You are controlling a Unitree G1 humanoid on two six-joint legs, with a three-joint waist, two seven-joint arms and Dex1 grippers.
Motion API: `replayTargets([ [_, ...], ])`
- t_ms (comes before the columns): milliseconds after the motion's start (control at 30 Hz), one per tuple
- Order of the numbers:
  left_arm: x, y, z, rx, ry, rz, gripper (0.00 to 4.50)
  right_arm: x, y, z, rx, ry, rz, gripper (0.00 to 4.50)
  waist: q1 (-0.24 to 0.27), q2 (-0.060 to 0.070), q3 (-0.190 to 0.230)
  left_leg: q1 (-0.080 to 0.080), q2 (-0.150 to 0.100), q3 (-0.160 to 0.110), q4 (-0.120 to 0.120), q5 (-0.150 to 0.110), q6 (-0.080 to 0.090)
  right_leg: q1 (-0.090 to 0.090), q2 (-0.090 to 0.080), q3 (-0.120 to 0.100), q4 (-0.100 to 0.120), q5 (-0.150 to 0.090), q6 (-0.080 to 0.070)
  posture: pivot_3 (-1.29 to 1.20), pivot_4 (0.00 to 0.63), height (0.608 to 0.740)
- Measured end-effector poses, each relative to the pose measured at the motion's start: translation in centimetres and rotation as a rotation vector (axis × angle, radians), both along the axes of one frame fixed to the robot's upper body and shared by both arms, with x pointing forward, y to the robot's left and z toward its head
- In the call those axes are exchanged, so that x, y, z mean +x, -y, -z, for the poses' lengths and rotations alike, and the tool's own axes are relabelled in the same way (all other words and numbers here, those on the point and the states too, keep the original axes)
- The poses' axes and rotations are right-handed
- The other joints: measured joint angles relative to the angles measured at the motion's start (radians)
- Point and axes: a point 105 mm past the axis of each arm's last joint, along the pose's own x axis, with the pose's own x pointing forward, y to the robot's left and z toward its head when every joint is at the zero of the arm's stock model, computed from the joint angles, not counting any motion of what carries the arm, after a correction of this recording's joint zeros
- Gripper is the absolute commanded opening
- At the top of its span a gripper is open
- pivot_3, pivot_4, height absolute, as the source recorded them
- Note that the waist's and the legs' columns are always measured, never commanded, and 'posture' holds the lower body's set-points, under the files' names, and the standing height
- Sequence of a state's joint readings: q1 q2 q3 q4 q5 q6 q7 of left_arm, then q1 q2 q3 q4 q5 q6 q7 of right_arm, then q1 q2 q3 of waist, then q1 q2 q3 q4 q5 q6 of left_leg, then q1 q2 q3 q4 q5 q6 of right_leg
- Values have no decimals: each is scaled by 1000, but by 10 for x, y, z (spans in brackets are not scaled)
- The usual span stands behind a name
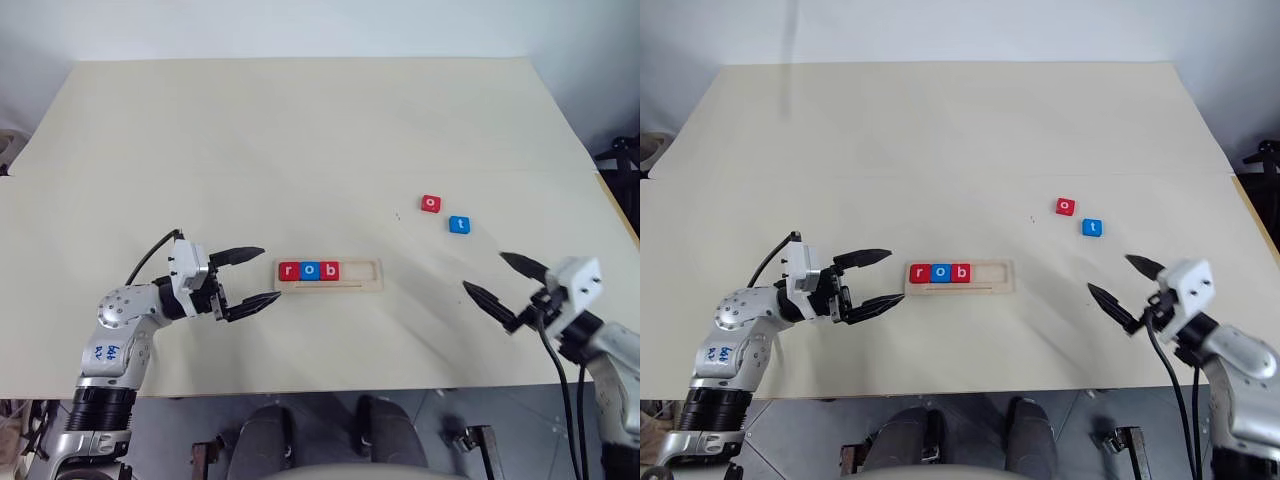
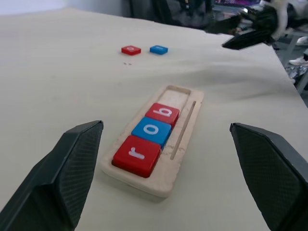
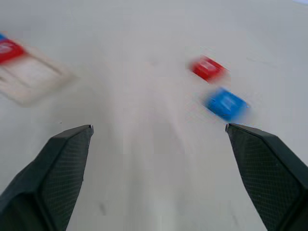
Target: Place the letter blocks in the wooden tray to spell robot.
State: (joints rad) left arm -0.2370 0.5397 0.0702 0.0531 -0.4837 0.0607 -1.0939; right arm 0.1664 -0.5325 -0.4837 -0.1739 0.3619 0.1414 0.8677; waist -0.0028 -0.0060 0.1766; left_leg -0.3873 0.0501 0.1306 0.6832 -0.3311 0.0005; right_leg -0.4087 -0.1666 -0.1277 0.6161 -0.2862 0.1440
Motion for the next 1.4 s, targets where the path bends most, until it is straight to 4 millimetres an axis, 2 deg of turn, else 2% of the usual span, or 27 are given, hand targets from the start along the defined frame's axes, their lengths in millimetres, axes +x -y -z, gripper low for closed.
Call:
replayTargets([
  [100, 3, 6, -7, -1, 31, 30, 4500, -14, 8, 9, 12, 2, 86, 4469, -2, 0, 0, 1, 0, 1, 0, 0, 0, 0, 0, 1, 0, 0, 0, 0, 150, 740],
  [233, 3, 7, -8, 4, 35, 39, 4500, -8, 8, 5, 14, 25, 110, 4469, -7, 0, 0, 2, 0, 2, 0, 0, 0, 0, 0, 2, 1, 0, 0, 0, 150, 740],
  [333, 4, 7, -9, 6, 41, 39, 4500, 21, -1, -14, 37, 60, 108, 4469, -12, 0, 0, 2, 0, 2, 0, 0, 0, 0, 0, 3, 2, 0, 0, 0, 150, 740],
  [433, 5, 10, -13, -1, 56, 38, 4500, 57, -8, -47, 37, 80, 112, 4469, -13, 1, 0, 1, 0, 2, 0, 0, 0, -2, 0, 4, 3, 0, 0, 0, 150, 740],
  [500, 5, 12, -15, -6, 65, 40, 4500, 71, -11, -58, 20, 51, 108, 4469, -8, 1, 0, 1, 0, 1, 0, 0, 0, -1, 0, 2, 2, 0, -1, 0, 150, 740],
  [667, 3, 12, -13, -12, 64, 21, 4500, 107, -34, -47, -1, -135, 85, 4469, 0, 1, 0, 0, 0, 1, 1, 0, 0, -2, 0, 2, 1, 0, 0, 0, 150, 740],
  [733, 1, 12, -13, -12, 67, 18, 4500, 118, -36, -45, 2, -177, 118, 4469, 1, 1, 0, 0, 0, 1, 1, 0, 0, -2, 0, 2, 1, 0, 0, 0, 150, 740],
  [867, -1, 10, -11, -14, 64, -4, 4500, 126, -41, -46, 23, -191, 146, 4469, -2, 1, 0, -1, 0, 1, 1, 0, 0, -2, 0, 1, 1, 0, 0, 0, 150, 740],
  [1133, -2, 8, -13, -16, 76, -36, 4500, 148, -75, -44, 88, -276, 203, 4469, -9, 1, 0, -1, 1, 2, 1, 0, 0, -3, 0, 2, 2, 0, 0, 0, 150, 740],
  [1333, -3, 11, -18, -16, 103, -41, 4500, 169, -74, -26, 95, -294, 358, 4469, -12, 1, 0, -2, 0, 2, 1, 0, 0, -3, 0, 2, 2, 0, 0, 0, 150, 740],
  [1400, -3, 11, -18, -17, 102, -49, 4500, 174, -73, -28, 97, -273, 395, 4469, -19, 1, 0, -2, 0, 2, 0, 0, 0, -3, 0, 1, 2, 0, 0, 0, 150, 740],
])
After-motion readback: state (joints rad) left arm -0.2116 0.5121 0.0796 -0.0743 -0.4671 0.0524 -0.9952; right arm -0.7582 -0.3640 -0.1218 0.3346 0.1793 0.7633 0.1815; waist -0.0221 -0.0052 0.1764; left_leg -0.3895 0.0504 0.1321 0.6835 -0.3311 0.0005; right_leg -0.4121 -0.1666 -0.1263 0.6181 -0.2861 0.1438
